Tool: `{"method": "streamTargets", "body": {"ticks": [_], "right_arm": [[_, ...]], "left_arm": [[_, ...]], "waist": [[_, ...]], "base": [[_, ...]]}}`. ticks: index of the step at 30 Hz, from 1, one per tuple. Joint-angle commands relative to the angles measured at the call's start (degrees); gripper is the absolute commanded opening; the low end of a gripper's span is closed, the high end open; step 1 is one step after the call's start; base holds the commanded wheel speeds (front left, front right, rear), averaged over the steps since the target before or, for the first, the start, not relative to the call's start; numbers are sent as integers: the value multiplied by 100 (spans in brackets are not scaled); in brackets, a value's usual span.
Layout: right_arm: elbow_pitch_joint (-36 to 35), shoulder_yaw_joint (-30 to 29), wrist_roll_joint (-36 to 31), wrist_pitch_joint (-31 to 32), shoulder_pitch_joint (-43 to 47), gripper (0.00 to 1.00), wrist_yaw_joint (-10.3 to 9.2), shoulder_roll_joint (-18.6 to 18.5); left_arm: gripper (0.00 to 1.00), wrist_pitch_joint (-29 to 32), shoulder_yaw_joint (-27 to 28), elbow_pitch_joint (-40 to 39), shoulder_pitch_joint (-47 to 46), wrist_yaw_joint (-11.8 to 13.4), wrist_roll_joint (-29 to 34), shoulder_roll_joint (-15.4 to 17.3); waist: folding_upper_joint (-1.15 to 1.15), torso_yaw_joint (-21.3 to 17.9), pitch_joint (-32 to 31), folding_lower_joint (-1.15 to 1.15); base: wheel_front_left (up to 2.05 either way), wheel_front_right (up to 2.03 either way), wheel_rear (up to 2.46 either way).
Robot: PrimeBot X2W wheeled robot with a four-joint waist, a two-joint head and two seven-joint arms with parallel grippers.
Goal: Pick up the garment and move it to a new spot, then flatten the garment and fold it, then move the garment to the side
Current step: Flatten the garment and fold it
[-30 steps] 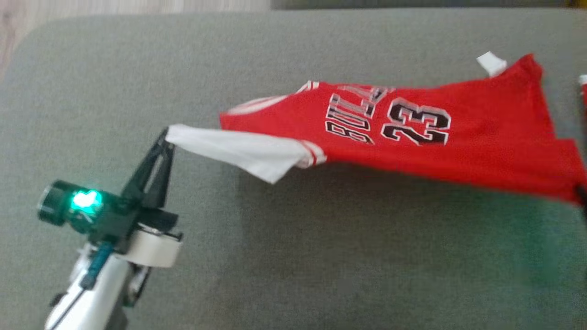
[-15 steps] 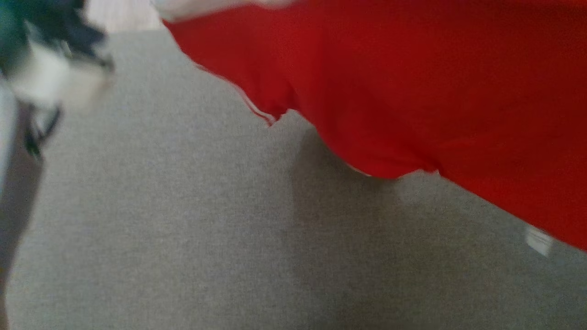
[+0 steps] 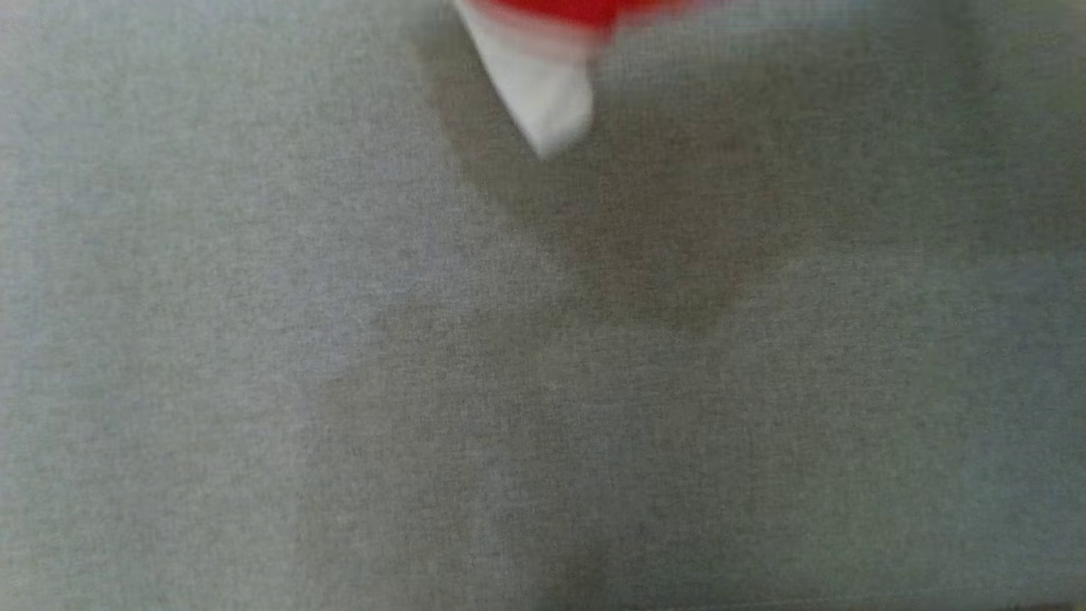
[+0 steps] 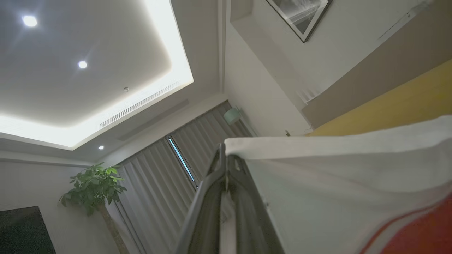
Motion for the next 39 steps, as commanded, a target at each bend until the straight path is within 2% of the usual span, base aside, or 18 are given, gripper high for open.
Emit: {"method": "streamTargets", "body": {"ticks": [1,6,12,18,23,24,31,39], "right_arm": [[104,148,-45,-179,-146,0,37,-119],[650,609,221,-443,18,0,37,-287],[1051,1010,706,-604,1284,0,37,-509],[1131,1061,1263,-875,2986,0,37,-688],[1076,905,1590,-1037,4329,0,37,-721],[1076,905,1590,-1037,4329,0,37,-721],[804,643,1714,-1303,5734,0,37,-657],[194,279,1685,-1183,6891,0,37,-573]], "left_arm": [[0,-108,196,-67,-319,70,20,174],[0,-173,39,-365,245,-131,-73,221],[0,-176,-126,-1459,2576,-169,-391,423],[0,-177,-167,-2457,5140,123,-738,504],[0,-177,-231,-2874,6927,377,-1020,455],[0,-177,-231,-2874,6927,377,-1020,455],[0,-177,-176,-3114,8484,671,-1341,401],[0,-93,-255,-3252,9270,616,-1521,521]], "waist": [[0,45,87,-3],[0,148,50,-3],[0,295,-130,-3],[0,330,-497,-3],[0,278,-869,-3],[0,278,-869,-3],[0,233,-1307,-3],[0,187,-1577,-3]], "base": [[0,0,0],[0,0,0],[0,0,0],[0,0,0],[0,0,0],[0,0,0],[0,0,0],[0,0,0]]}}
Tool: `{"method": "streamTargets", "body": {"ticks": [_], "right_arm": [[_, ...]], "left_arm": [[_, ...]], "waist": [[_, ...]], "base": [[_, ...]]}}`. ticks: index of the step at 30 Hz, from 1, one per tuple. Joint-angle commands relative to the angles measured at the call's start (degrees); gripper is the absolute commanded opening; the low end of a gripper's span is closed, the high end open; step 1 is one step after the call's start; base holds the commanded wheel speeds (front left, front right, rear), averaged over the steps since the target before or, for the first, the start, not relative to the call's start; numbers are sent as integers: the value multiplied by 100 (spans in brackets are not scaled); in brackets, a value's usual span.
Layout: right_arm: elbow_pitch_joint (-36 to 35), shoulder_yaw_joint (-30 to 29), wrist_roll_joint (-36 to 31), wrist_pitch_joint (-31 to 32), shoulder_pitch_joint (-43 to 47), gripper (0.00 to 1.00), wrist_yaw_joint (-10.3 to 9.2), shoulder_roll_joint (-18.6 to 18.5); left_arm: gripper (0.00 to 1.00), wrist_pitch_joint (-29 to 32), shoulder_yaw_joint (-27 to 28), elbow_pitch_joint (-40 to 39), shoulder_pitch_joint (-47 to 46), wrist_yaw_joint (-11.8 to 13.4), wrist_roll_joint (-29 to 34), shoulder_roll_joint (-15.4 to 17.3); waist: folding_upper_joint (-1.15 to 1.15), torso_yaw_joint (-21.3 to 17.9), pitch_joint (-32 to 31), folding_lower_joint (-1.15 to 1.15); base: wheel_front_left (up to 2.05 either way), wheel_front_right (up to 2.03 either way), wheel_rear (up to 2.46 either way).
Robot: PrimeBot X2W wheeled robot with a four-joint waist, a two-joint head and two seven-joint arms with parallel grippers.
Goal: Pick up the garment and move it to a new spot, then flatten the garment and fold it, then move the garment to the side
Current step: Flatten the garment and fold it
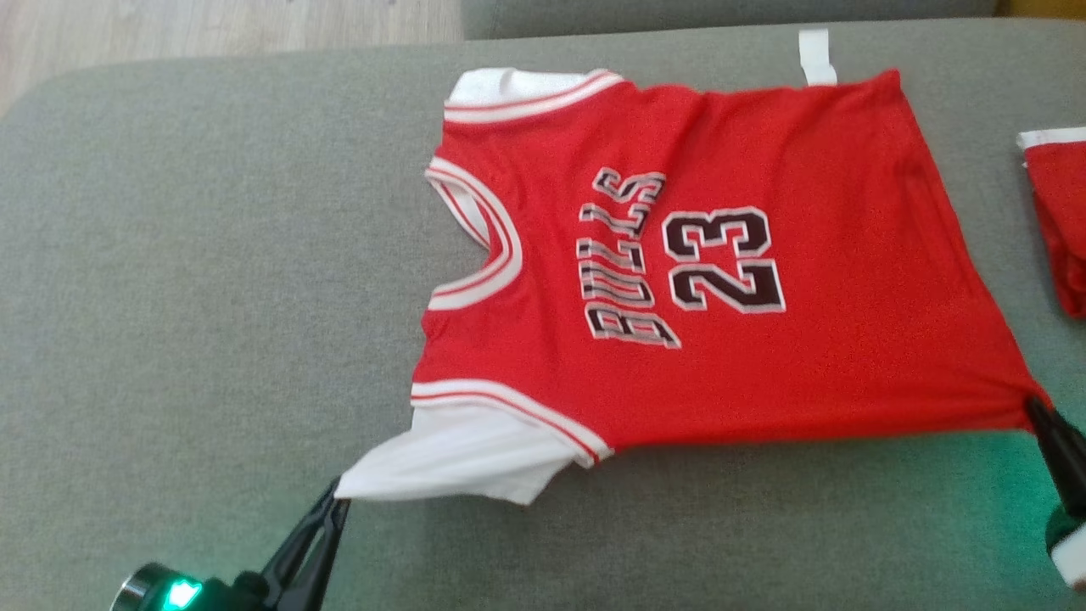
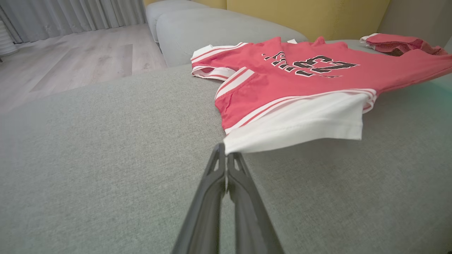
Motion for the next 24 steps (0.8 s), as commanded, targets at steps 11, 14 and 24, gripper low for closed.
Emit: {"method": "streamTargets", "body": {"ticks": [11,14,24], "right_arm": [[-755,-911,-198,571,425,0,37,302],[-873,-1124,-154,823,280,0,37,478],[-955,-1532,-191,1415,-696,0,37,774]], "left_arm": [[0,519,312,-621,-645,87,-124,179],[0,603,389,-587,-1175,64,-121,99],[0,626,221,130,-2815,-275,61,-247]], "waist": [[0,67,160,1],[0,76,305,1],[0,38,945,1]], "base": [[0,0,0],[0,0,0],[0,0,0]]}}
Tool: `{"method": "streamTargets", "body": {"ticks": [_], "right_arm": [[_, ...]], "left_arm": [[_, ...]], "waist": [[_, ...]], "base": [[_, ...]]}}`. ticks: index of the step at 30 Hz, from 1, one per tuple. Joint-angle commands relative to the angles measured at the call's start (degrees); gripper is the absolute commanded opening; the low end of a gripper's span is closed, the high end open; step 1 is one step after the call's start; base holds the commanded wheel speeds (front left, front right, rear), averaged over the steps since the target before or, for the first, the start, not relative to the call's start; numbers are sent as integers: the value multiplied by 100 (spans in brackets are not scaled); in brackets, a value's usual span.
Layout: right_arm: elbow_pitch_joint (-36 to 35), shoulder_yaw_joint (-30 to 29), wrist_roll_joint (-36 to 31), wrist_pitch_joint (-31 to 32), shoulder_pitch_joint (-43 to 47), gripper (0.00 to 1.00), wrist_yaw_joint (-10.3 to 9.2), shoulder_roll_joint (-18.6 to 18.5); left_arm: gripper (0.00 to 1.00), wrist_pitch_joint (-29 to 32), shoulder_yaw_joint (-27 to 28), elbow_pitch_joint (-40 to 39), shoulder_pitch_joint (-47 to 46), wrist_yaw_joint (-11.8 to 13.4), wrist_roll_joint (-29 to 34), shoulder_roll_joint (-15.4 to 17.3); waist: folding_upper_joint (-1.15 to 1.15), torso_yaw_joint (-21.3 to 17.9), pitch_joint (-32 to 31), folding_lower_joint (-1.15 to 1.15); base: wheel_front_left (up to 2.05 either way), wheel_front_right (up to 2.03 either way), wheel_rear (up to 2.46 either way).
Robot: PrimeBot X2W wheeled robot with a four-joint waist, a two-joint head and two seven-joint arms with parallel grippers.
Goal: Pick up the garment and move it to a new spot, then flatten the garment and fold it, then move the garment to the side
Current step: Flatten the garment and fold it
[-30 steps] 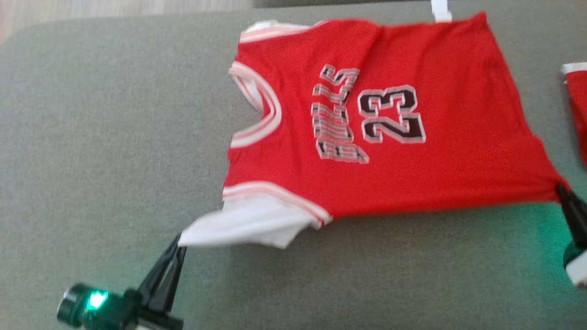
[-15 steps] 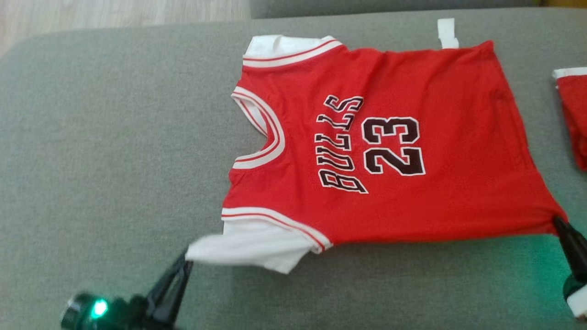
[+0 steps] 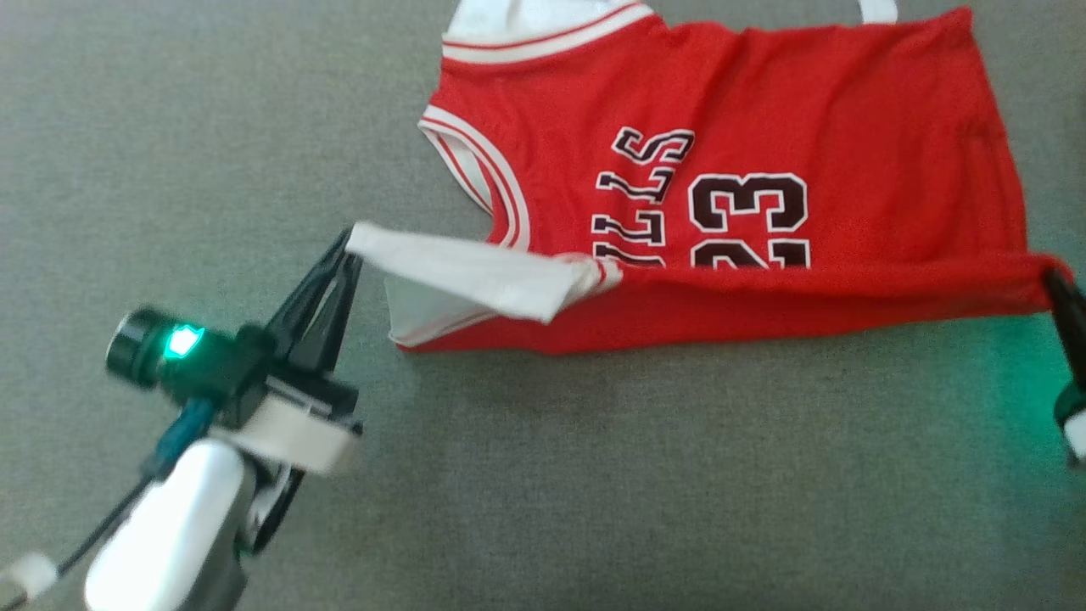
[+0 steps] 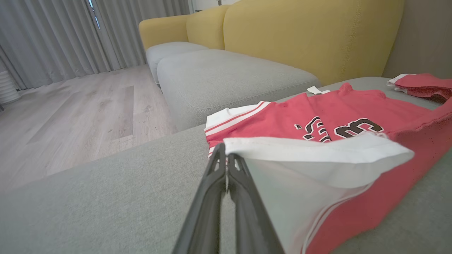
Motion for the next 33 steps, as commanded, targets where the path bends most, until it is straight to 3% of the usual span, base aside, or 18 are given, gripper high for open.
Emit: {"method": "streamTargets", "body": {"ticks": [1,10,11,12,13,14,15,16,17,24,33], "right_arm": [[-192,-28,-106,71,-219,0,37,-143],[-170,-13,-418,245,-913,0,37,-63],[-149,-16,-450,252,-988,15,37,-41],[-123,-24,-497,241,-1062,52,37,-18],[-109,-13,-539,230,-1128,100,37,6],[-88,-6,-565,222,-1179,100,37,38],[-68,-2,-586,213,-1215,100,37,67],[-62,5,-604,191,-1236,100,37,91],[-73,14,-612,151,-1241,100,37,115],[-183,61,-570,-418,-760,100,37,193],[-97,321,-376,-700,-489,100,37,232]], "left_arm": [[0,-7,156,3,-467,-67,111,94],[0,-265,-43,756,-1317,-289,373,-63],[0,-302,-57,856,-1395,-305,381,-96],[0,-362,-67,943,-1477,-317,399,-128],[0,-417,-69,1035,-1550,-317,416,-161],[18,-469,-71,1127,-1616,-307,442,-190],[59,-518,-67,1216,-1669,-285,465,-221],[91,-559,-65,1297,-1702,-273,472,-258],[100,-597,-61,1362,-1712,-254,475,-298],[100,-726,123,1609,-939,26,113,-686],[100,-741,332,2154,-134,3,-416,-1043]], "waist": [[0,-38,199,-1],[0,-80,420,-1],[0,-83,431,-1],[0,-84,442,-1],[0,-84,450,-1],[0,-83,454,-1],[0,-80,453,-1],[0,-78,448,-1],[0,-77,438,-1],[0,-98,280,-1],[0,-229,182,-1]], "base": [[0,0,0],[0,0,0],[0,0,0],[0,0,0],[0,0,0],[0,0,0],[0,0,0],[0,0,0],[0,0,0],[0,0,0],[0,0,0]]}}
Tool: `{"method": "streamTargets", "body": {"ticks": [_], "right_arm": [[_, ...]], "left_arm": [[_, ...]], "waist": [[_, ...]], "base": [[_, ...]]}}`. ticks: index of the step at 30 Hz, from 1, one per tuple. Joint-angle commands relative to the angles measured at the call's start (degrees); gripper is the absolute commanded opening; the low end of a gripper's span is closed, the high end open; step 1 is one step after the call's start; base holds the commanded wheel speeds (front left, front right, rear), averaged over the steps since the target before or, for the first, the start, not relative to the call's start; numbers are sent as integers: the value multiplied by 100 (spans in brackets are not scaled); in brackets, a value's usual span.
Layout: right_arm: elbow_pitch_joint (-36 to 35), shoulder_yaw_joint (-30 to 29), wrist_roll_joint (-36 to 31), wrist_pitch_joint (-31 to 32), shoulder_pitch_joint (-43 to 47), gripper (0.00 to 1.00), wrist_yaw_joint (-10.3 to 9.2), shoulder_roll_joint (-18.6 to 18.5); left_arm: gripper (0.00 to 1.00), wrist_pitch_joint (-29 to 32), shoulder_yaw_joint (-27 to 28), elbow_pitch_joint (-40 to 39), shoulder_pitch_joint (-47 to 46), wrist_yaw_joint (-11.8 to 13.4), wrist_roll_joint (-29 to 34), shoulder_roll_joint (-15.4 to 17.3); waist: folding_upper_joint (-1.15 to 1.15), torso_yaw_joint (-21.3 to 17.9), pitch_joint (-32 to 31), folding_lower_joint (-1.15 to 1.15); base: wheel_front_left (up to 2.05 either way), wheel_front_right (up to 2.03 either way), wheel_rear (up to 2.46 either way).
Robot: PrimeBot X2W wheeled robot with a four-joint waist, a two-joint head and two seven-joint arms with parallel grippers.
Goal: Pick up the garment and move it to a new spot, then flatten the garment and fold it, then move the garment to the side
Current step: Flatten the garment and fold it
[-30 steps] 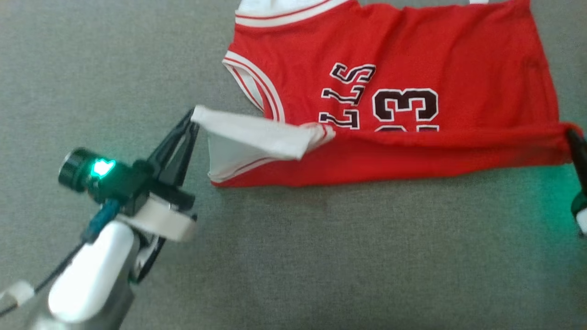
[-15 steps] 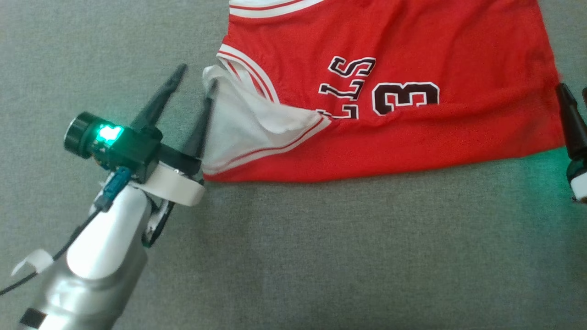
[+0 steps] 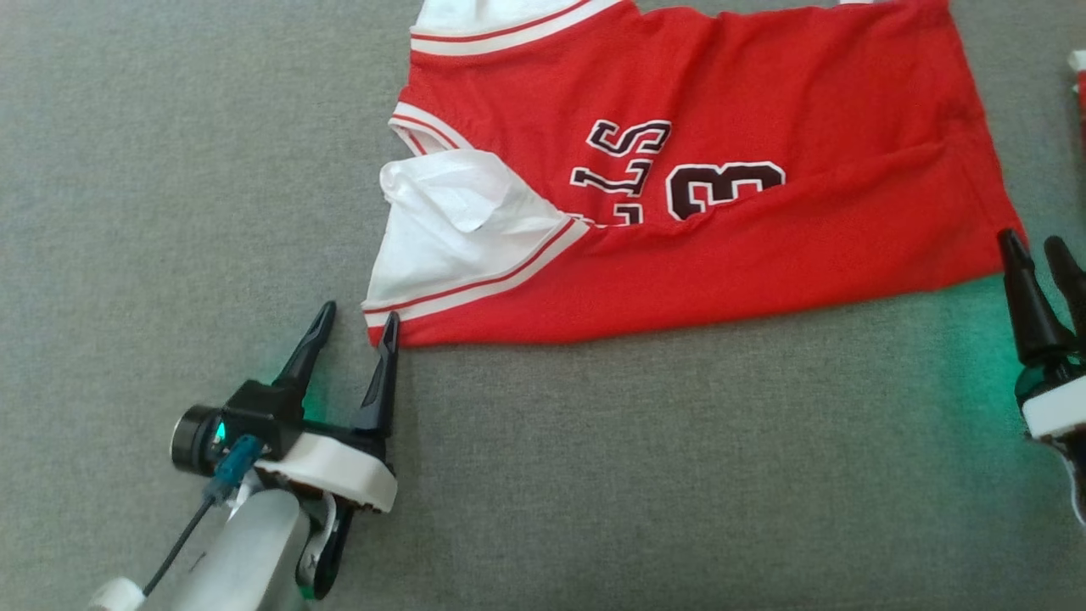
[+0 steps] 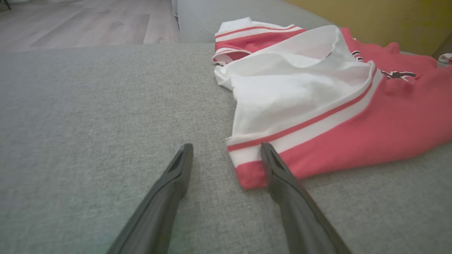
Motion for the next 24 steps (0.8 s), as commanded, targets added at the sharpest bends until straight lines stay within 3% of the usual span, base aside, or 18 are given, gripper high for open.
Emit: {"method": "streamTargets", "body": {"ticks": [1,7,8,9,10,22,23,24], "right_arm": [[-118,88,47,-94,-1,100,37,-124],[5,193,92,-175,-101,100,37,-174],[50,212,57,-184,-131,100,37,-194],[95,236,21,-196,-173,100,37,-203],[159,263,-10,-196,-226,100,37,-198],[1485,630,-1701,-238,-1064,100,37,-43],[1553,660,-1789,-226,-1060,73,37,-37],[1618,654,-1828,-208,-1039,24,37,-24]], "left_arm": [[100,-68,261,-67,-113,-72,-27,39],[100,-70,234,230,-295,-366,4,-104],[73,-70,201,320,-341,-420,2,-134],[31,-70,163,414,-387,-467,-2,-162],[0,-70,115,497,-434,-514,5,-183],[0,-71,77,392,-573,-617,154,-208],[0,-71,87,359,-564,-600,169,-205],[0,-71,97,332,-550,-586,176,-203]], "waist": [[0,-25,14,1],[0,-36,68,1],[0,-33,73,1],[0,-32,74,1],[0,-32,72,1],[0,75,-55,1],[0,98,-74,1],[0,116,-94,1]], "base": [[0,0,0],[0,0,0],[0,0,0],[0,0,0],[0,0,0],[0,0,0],[0,0,0],[0,0,0]]}}
